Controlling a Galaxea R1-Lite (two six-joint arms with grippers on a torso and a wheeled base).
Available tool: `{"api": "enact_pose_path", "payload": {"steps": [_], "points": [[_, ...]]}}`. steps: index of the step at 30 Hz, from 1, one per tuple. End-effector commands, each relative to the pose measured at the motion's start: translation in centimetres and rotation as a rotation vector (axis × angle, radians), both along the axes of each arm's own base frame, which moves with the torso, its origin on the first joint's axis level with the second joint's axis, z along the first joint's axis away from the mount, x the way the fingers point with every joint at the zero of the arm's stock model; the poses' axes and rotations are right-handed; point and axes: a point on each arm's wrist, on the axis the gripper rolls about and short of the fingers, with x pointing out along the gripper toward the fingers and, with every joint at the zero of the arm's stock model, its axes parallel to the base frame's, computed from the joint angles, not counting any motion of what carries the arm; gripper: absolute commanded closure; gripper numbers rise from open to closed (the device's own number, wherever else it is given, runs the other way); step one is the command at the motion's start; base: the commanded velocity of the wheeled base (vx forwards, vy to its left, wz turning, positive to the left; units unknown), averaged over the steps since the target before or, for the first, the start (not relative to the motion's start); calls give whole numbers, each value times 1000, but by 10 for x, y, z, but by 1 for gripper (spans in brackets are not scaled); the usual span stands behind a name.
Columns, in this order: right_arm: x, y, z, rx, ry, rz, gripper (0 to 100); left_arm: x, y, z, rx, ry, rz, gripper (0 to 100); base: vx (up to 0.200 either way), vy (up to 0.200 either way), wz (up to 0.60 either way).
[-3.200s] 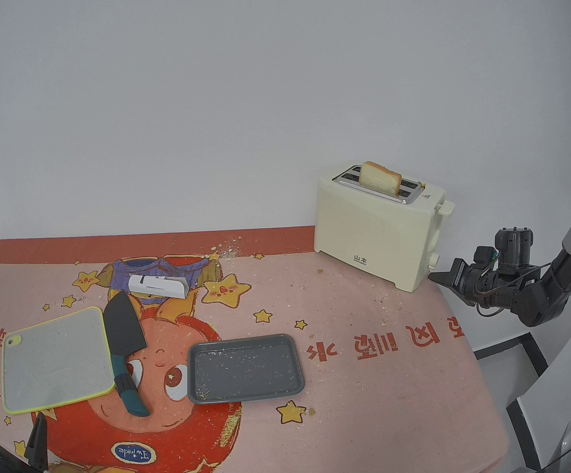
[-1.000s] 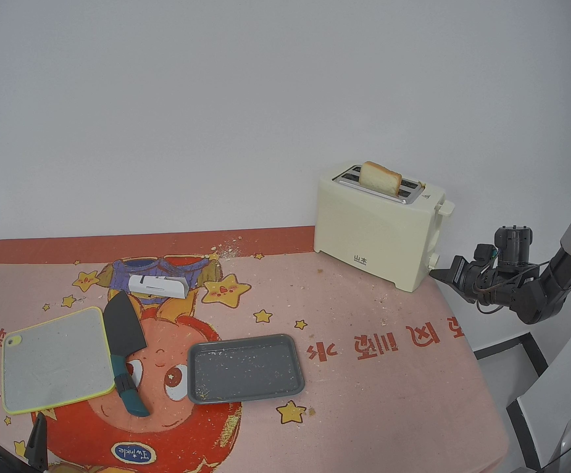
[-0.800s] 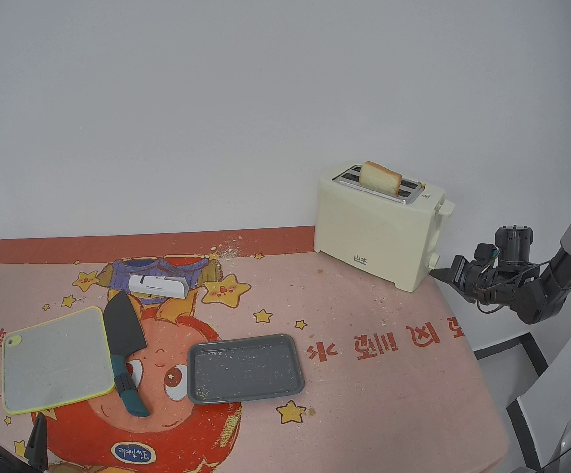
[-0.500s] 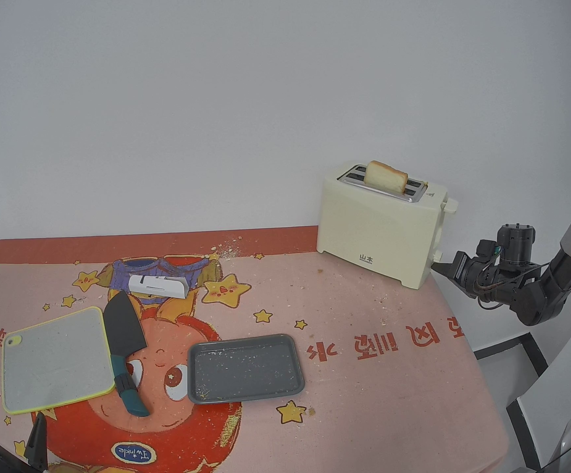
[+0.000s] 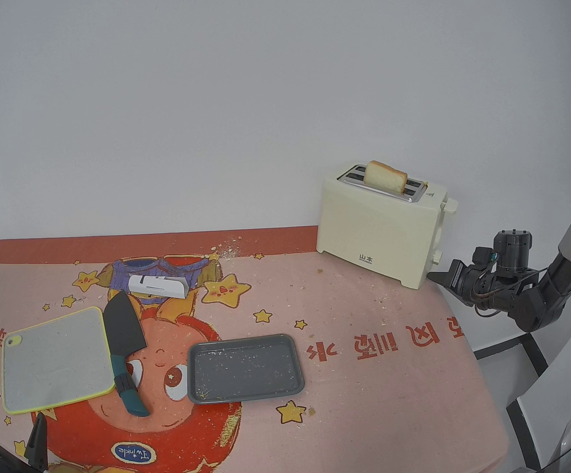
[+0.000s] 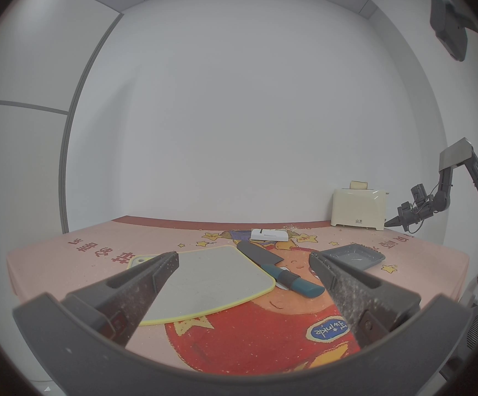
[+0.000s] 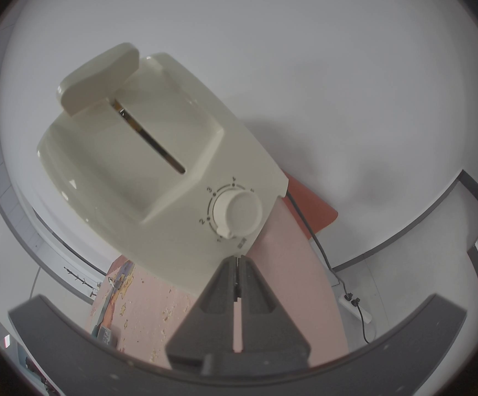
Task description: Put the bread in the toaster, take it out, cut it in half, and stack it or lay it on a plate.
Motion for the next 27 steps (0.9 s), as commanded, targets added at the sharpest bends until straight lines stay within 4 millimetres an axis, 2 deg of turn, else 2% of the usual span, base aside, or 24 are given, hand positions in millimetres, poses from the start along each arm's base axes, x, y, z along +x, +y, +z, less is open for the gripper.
{"api": "enact_pose_path", "payload": {"steps": [1,6,10,16,18,19,22,27], "points": [[-5,5,10,3,-23,17,100,1,0,-5,-2,15,1,0,0,0,0],[-17,7,29,9,-60,27,100,1,0,-5,0,15,1,0,0,0,0],[-28,7,60,20,-142,30,100,1,0,-5,-2,15,0,0,0,0,0],[-43,-5,106,57,-276,1,100,1,0,-5,0,15,0,0,0,0,0],[-45,-5,111,65,-288,1,100,1,0,-5,-2,15,1,0,0,0,0],[-49,-5,122,85,-315,2,100,1,0,-5,0,15,1,0,0,0,0],[-55,-6,133,100,-349,9,100,1,0,-5,-2,15,0,0,0,0,0],[-54,-7,140,103,-371,7,100,1,0,-5,-2,15,1,0,0,0,0]]}}
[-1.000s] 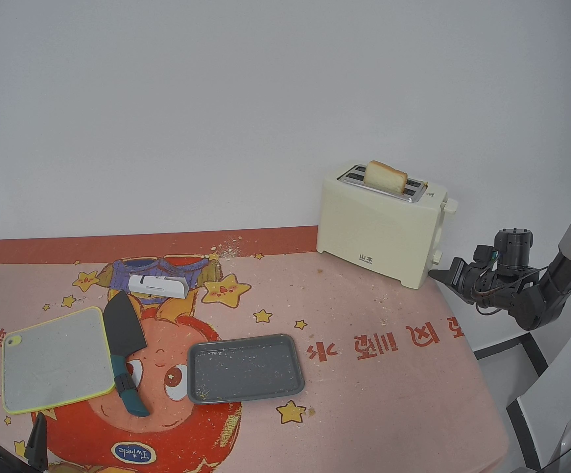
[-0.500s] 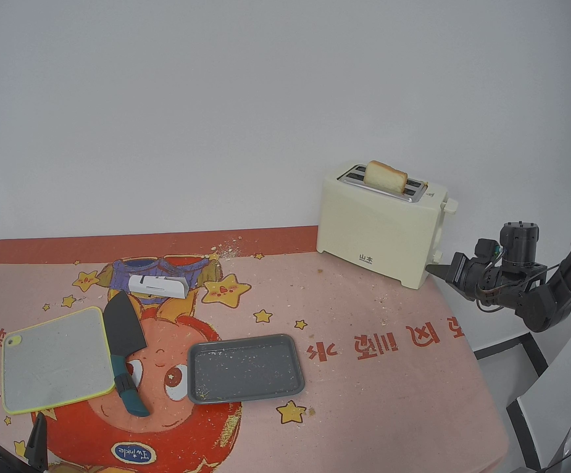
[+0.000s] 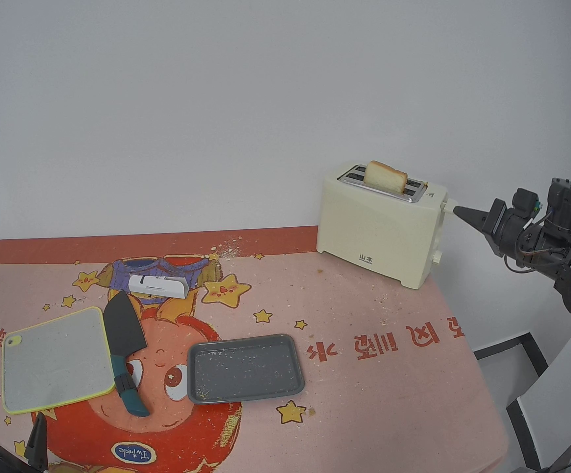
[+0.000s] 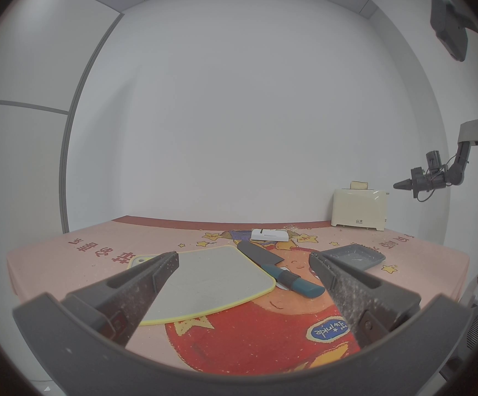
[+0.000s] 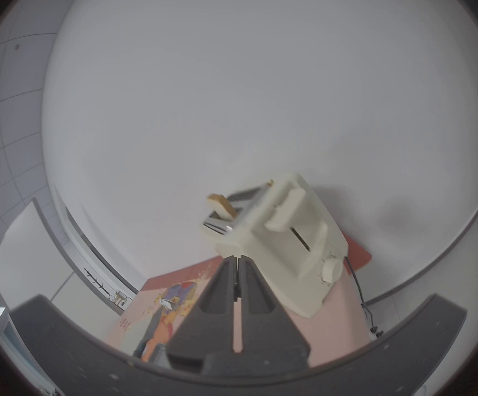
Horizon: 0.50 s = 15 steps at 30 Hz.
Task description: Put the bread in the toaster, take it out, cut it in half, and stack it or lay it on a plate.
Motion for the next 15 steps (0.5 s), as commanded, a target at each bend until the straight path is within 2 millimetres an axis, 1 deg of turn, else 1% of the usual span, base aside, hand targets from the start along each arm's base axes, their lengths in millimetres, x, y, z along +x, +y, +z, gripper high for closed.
{"api": "enact_pose_path", "payload": {"steps": [1,4,5,6,11,15], "points": [[-4,-2,16,6,-56,-8,100,1,0,-5,-1,15,2,0,0,0,0],[0,-6,17,7,-60,-23,100,1,0,-5,-1,15,2,0,0,0,0],[8,-13,10,5,-42,-45,100,1,0,-5,-1,15,2,0,0,0,0],[11,-13,7,4,-31,-48,100,1,0,-5,-1,15,2,0,0,0,0],[24,-10,-11,-1,16,-38,100,1,0,-5,1,15,2,0,0,0,0],[30,-6,-19,1,-2,-32,100,1,0,-5,-1,15,2,0,0,0,0]]}}
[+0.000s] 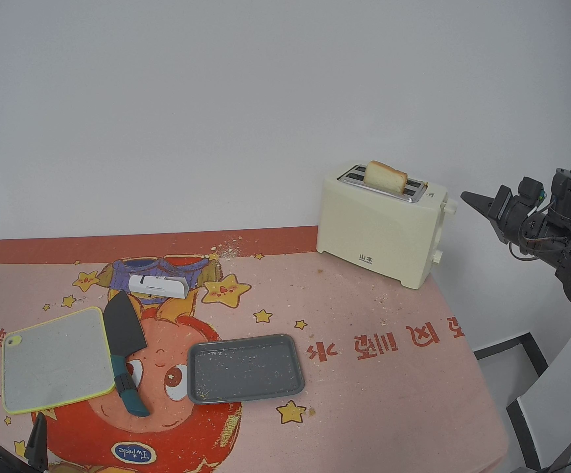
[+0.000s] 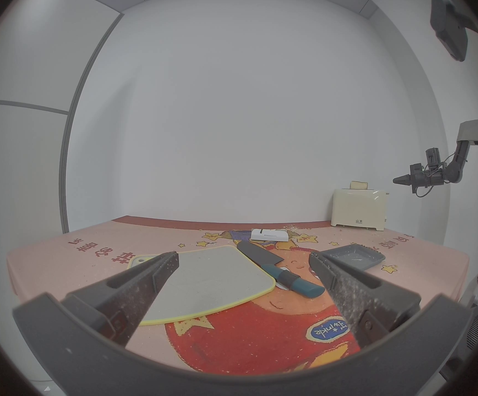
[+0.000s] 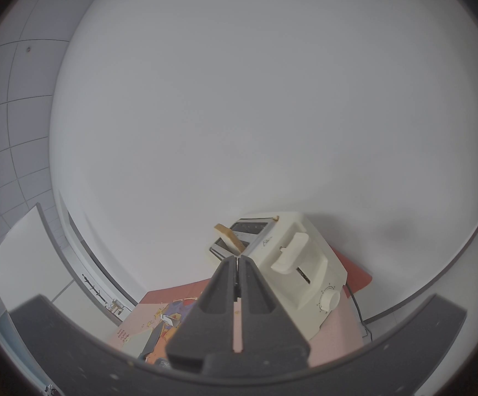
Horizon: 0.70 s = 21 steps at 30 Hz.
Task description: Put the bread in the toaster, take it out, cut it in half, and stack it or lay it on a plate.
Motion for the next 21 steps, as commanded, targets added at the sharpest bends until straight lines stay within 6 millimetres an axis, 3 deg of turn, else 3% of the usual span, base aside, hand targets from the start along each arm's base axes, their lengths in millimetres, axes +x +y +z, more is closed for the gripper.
{"api": "enact_pose_path", "payload": {"steps": [1,21], "points": [[14,4,-21,-2,3,3,100,1,0,-5,0,15,-1,0,0,0,0],[22,4,-19,84,2,-10,100,1,0,-5,-1,15,-1,0,0,0,0]]}}
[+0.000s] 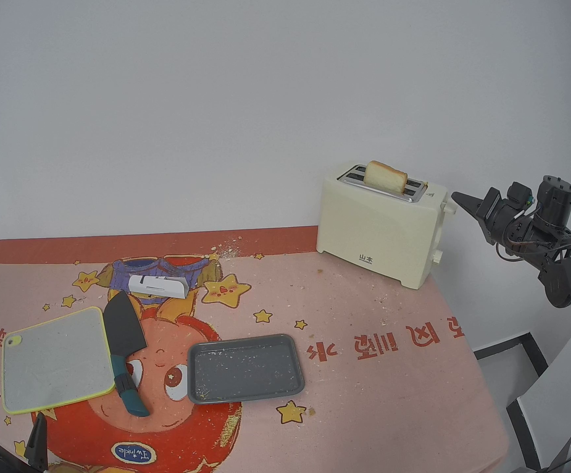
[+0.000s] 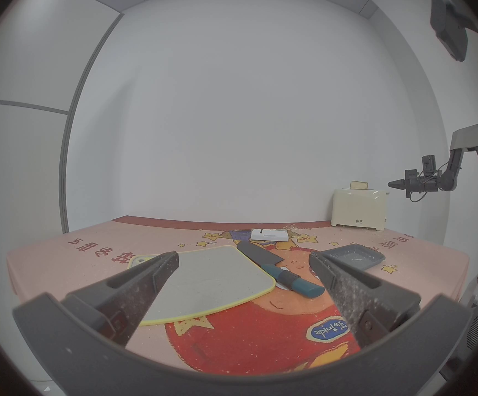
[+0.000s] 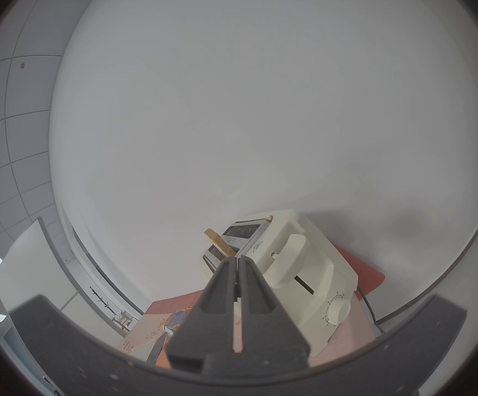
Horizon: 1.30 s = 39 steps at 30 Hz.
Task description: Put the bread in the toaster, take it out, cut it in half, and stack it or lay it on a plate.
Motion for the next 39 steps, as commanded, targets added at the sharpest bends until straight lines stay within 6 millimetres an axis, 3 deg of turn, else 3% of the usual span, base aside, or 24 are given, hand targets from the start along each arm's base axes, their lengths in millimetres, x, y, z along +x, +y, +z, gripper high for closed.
{"api": "enact_pose_path", "payload": {"steps": [1,10,39], "points": [[1,2,-2,1,8,5,100,1,0,-5,0,15,0,0,0,0,0],[11,3,-18,-6,41,-26,100,1,0,-5,0,15,0,0,0,0,0],[11,17,-39,-14,107,11,100,1,0,-5,1,15,2,0,0,0,0]]}}
